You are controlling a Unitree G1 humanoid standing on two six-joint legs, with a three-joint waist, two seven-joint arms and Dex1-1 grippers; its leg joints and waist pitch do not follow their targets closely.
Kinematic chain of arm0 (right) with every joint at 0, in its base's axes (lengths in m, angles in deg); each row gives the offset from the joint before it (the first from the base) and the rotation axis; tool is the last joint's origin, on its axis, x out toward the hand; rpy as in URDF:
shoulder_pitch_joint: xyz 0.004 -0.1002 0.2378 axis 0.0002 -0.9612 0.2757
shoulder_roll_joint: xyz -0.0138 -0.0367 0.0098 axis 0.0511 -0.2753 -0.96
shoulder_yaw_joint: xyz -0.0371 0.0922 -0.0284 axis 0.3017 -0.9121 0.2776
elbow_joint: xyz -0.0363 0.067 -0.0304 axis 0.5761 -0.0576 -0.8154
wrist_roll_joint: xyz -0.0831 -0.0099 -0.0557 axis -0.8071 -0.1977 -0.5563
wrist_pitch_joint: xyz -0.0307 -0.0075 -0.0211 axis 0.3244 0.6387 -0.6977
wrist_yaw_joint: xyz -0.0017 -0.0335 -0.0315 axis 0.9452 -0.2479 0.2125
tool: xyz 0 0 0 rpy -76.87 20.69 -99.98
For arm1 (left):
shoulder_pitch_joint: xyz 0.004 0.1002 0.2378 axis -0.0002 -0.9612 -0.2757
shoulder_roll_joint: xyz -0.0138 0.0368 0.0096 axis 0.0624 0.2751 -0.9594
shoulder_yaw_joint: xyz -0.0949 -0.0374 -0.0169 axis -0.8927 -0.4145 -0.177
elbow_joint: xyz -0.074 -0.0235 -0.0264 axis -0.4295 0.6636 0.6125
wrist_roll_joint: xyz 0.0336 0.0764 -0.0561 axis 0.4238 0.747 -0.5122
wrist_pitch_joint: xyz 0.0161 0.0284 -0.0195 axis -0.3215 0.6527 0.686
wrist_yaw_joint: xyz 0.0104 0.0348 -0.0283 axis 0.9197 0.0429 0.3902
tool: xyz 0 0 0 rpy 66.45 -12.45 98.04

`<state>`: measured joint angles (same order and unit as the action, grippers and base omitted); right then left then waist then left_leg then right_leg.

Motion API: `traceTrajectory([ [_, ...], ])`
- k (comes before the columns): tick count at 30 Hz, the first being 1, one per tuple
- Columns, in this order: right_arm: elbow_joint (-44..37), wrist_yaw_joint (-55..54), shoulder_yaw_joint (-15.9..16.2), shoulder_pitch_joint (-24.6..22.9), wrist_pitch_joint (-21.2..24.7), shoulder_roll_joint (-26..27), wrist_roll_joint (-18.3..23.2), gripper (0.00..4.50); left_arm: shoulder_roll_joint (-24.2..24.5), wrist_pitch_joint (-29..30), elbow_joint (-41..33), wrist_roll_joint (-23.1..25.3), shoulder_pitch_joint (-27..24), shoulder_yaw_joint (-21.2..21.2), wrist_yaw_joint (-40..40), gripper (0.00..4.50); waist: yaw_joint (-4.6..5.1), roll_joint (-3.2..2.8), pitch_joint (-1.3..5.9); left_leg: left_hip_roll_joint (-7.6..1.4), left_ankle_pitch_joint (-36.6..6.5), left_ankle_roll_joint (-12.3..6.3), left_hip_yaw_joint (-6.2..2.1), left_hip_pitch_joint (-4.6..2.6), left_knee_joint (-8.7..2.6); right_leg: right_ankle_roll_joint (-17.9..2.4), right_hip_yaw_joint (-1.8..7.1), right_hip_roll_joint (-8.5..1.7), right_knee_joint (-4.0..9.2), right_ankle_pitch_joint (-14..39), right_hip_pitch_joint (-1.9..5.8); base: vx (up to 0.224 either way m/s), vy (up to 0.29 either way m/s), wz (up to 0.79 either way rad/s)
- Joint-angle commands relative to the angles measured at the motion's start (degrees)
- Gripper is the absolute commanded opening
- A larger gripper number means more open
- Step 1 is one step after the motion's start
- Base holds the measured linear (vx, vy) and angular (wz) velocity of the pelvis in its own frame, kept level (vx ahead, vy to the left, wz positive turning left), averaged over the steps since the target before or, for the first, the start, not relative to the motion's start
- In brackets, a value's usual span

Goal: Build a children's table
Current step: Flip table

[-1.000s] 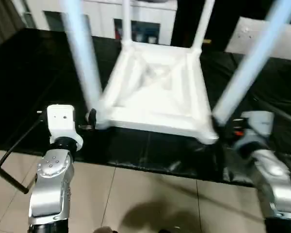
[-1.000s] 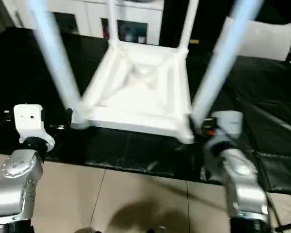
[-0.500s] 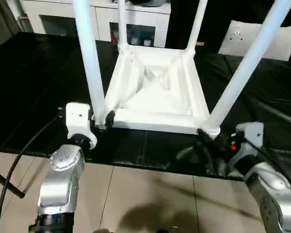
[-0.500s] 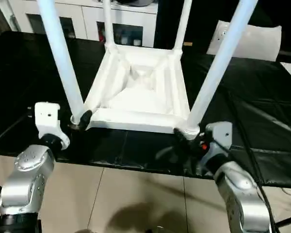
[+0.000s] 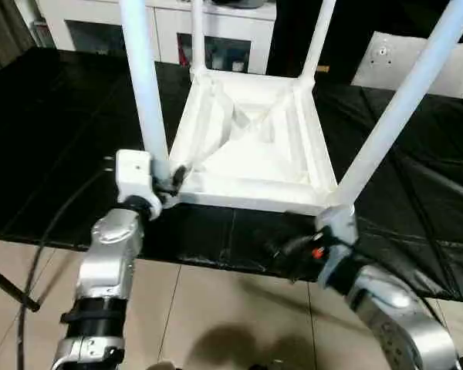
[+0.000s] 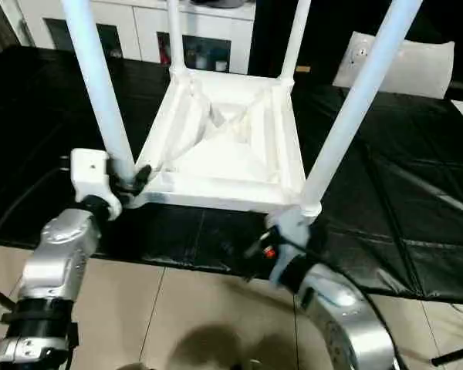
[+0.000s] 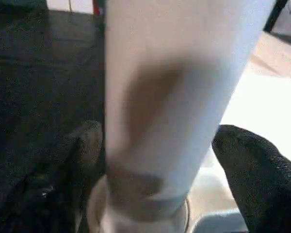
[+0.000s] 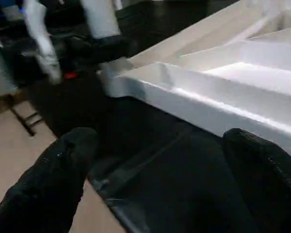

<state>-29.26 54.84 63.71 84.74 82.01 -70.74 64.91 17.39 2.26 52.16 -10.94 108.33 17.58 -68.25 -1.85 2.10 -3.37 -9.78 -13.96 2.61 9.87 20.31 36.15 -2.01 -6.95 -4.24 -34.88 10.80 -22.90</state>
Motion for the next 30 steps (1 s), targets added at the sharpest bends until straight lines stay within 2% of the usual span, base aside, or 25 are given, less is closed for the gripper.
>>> traceTrajectory([
  [1,-0.54,0.60,-0.35,1.00,0.33,-0.44,1.02,4.50,0.25,-0.40,1.29,0.50,0.89,0.17,0.80,3.69,-0.03,-0.29,3.38,-4.16,-5.45,-3.85,-1.90,0.33,-5.01,-7.36,4.53,-5.48,5.05,13.73,3.27,0.000,0.000,0.00],
  [2,-0.54,0.60,-0.35,1.00,0.33,-0.44,1.02,4.50,0.25,-0.40,1.29,0.50,0.89,0.17,0.80,3.48,-0.03,-0.26,3.36,-4.17,-5.95,-3.53,-1.89,0.22,-5.04,-7.18,4.52,-5.48,5.15,14.45,3.22,0.000,0.000,0.00],
  [3,-0.25,1.50,-0.46,1.52,0.88,-0.13,2.55,4.50,0.31,-1.13,2.33,0.48,1.28,0.04,0.98,3.48,-0.05,-0.28,3.35,-4.17,-6.03,-3.44,-1.90,0.20,-5.05,-7.25,4.54,-5.50,5.14,14.51,3.21,0.000,0.000,0.00],
  [6,0.63,2.06,-0.36,2.47,1.11,0.13,3.05,4.50,0.36,-1.82,3.27,0.41,1.60,-0.08,1.20,3.33,-0.10,-0.33,3.30,-4.08,-6.49,-3.40,-1.92,0.25,-5.07,-6.86,4.52,-5.54,5.31,15.70,3.21,0.000,0.000,0.00],
  [8,0.97,2.34,-0.17,2.82,1.17,0.13,2.90,4.50,0.35,-2.09,3.60,0.27,1.70,-0.14,1.34,3.11,-0.09,-0.36,3.39,-4.18,-5.85,-3.18,-1.94,0.19,-5.05,-7.11,4.54,-5.48,5.15,14.57,3.17,0.000,0.000,0.00],
  [12,1.67,2.04,0.06,3.35,0.98,0.25,2.06,4.50,0.22,-2.41,4.04,-0.19,1.85,-0.26,1.70,2.93,-0.19,-0.32,3.50,-4.18,-4.78,-3.50,-1.85,0.23,-4.93,-8.22,4.59,-5.58,4.86,12.40,3.25,0.000,0.000,0.00],
  [13,1.75,2.02,0.10,3.42,1.01,0.23,1.95,4.50,0.18,-2.46,4.17,-0.30,1.90,-0.30,1.79,2.67,-0.20,-0.29,3.48,-4.14,-4.71,-3.58,-1.83,0.29,-4.92,-8.21,4.59,-5.58,4.89,12.47,3.27,0.000,0.000,0.00],
  [20,2.13,2.05,0.07,3.96,1.32,0.04,2.36,4.50,-0.42,-2.50,4.42,-1.15,2.03,-0.73,2.04,2.18,-0.21,-0.01,3.35,-4.12,-5.64,-3.34,-1.83,0.29,-5.01,-7.06,4.54,-5.56,5.20,15.40,3.20,0.000,0.000,0.00],
  [26,2.60,2.85,-0.65,4.75,2.34,0.39,3.97,4.50,-2.98,-0.34,3.68,-5.63,2.02,-3.40,2.57,2.13,-0.23,0.01,3.37,-4.16,-4.84,-3.61,-1.79,0.29,-4.96,-7.54,4.58,-5.58,5.07,14.67,3.14,0.000,0.000,0.00],
  [28,3.87,1.39,-1.38,5.71,2.79,1.34,3.98,4.50,-5.39,3.47,2.83,-10.38,2.14,-6.20,3.69,2.13,-0.14,0.07,3.42,-4.21,-4.82,-3.33,-1.72,0.26,-4.89,-7.97,4.62,-5.70,4.88,14.40,3.19,0.000,0.000,0.00],
  [29,5.00,0.41,-1.57,6.33,2.48,1.81,3.31,4.50,-6.65,5.38,2.49,-12.75,2.19,-7.55,4.20,2.13,-0.17,0.09,3.31,-4.08,-5.02,-3.41,-1.75,0.32,-4.91,-8.10,4.49,-5.66,5.18,15.28,3.12,0.000,0.000,0.00],
  [30,5.00,0.41,-1.57,6.33,2.48,1.81,3.31,4.50,-6.65,5.38,2.49,-12.75,2.19,-7.55,4.20,2.13,-0.12,0.26,3.32,-4.03,-5.24,-3.28,-1.64,0.30,-4.88,-7.99,4.54,-5.62,5.14,15.78,3.12,0.000,0.000,0.00],
])
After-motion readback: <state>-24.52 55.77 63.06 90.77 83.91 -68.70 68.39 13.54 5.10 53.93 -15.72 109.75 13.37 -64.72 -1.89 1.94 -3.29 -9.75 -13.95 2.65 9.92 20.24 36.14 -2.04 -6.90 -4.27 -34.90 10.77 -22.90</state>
